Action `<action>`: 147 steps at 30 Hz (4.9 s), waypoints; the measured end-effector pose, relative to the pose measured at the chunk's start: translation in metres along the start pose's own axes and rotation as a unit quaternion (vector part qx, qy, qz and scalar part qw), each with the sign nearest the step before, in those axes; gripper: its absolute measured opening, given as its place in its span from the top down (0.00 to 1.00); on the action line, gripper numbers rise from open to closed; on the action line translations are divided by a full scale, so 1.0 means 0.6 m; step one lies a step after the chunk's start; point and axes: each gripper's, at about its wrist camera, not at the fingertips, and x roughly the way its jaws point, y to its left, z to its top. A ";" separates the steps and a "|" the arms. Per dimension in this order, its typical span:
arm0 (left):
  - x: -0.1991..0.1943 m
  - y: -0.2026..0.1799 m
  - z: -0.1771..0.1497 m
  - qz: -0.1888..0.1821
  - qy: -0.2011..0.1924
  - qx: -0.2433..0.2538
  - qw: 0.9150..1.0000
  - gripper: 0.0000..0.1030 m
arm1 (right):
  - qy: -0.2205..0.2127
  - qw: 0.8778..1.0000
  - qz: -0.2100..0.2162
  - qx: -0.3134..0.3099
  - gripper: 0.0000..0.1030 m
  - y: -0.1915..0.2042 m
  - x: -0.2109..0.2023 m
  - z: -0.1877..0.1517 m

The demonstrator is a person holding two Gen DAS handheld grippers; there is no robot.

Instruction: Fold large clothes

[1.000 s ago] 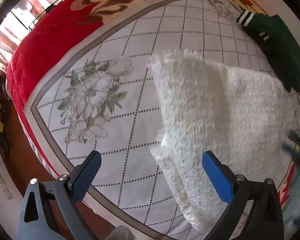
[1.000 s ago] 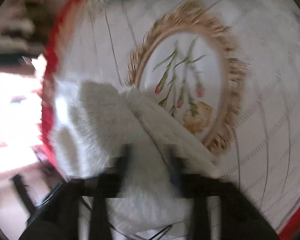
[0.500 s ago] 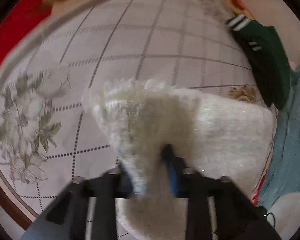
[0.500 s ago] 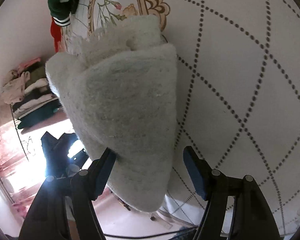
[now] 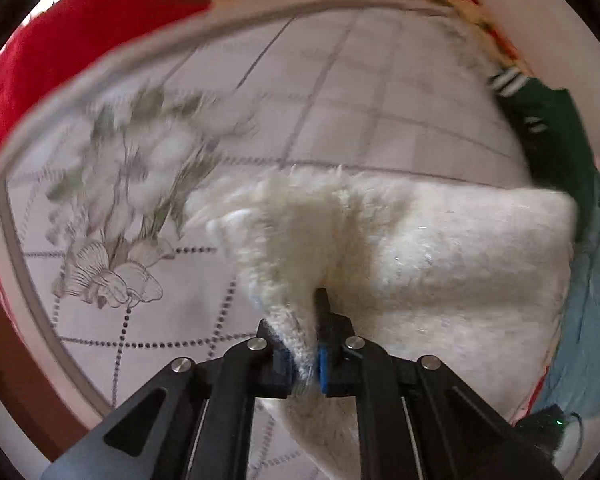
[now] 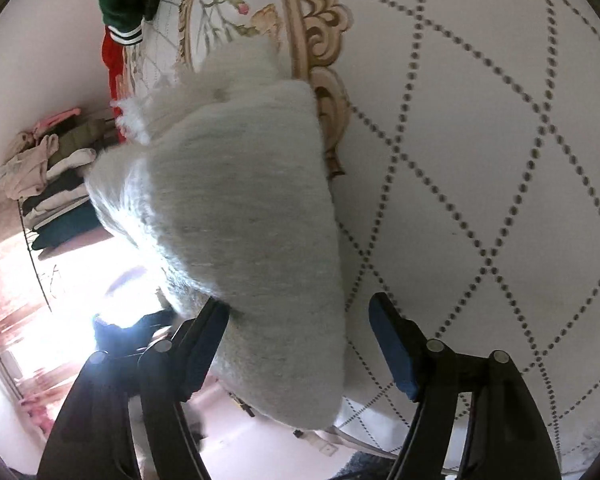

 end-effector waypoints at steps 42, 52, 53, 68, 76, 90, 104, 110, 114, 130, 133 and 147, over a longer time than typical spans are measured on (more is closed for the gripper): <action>0.057 -0.246 0.071 -0.121 0.055 0.299 0.945 0.81 | 0.037 0.987 0.074 -0.138 0.50 0.096 -0.006 0.245; -0.022 -0.289 0.141 -0.138 0.018 0.313 0.940 0.84 | 0.010 0.983 0.149 -0.107 0.55 0.192 -0.063 0.196; -0.039 -0.298 0.152 -0.145 0.012 0.312 0.939 0.84 | 0.002 0.982 0.149 -0.112 0.56 0.210 -0.073 0.198; -0.226 -0.515 0.363 -0.163 -0.091 0.349 0.918 0.85 | -0.041 0.957 0.223 -0.183 0.56 0.542 -0.214 0.360; -0.157 -0.724 0.482 -0.194 -0.114 0.361 0.905 0.85 | -0.071 0.946 0.255 -0.189 0.56 0.591 -0.288 0.590; 0.116 -0.875 0.446 -0.160 0.008 0.360 0.919 0.69 | -0.132 0.977 0.123 -0.116 0.39 0.400 -0.341 0.730; -0.024 -0.842 0.346 -0.010 -0.141 0.390 0.910 0.00 | -0.308 0.837 -0.403 -0.204 0.13 0.562 -0.360 0.485; -0.137 -0.800 0.291 -0.017 -0.168 0.386 0.907 0.00 | -0.349 0.809 -0.431 -0.194 0.12 0.618 -0.404 0.351; -0.237 -0.769 0.242 -0.026 -0.180 0.390 0.903 0.00 | -0.372 0.801 -0.429 -0.190 0.12 0.652 -0.444 0.240; -0.590 -0.636 0.045 -0.025 -0.241 0.385 0.891 0.00 | -0.461 0.759 -0.401 -0.226 0.12 0.768 -0.630 -0.250; -0.638 -0.617 0.020 -0.027 -0.258 0.390 0.883 0.00 | -0.474 0.750 -0.394 -0.239 0.12 0.781 -0.651 -0.314; -0.758 -0.555 -0.048 -0.045 -0.288 0.400 0.869 0.00 | -0.498 0.741 -0.365 -0.264 0.12 0.805 -0.692 -0.492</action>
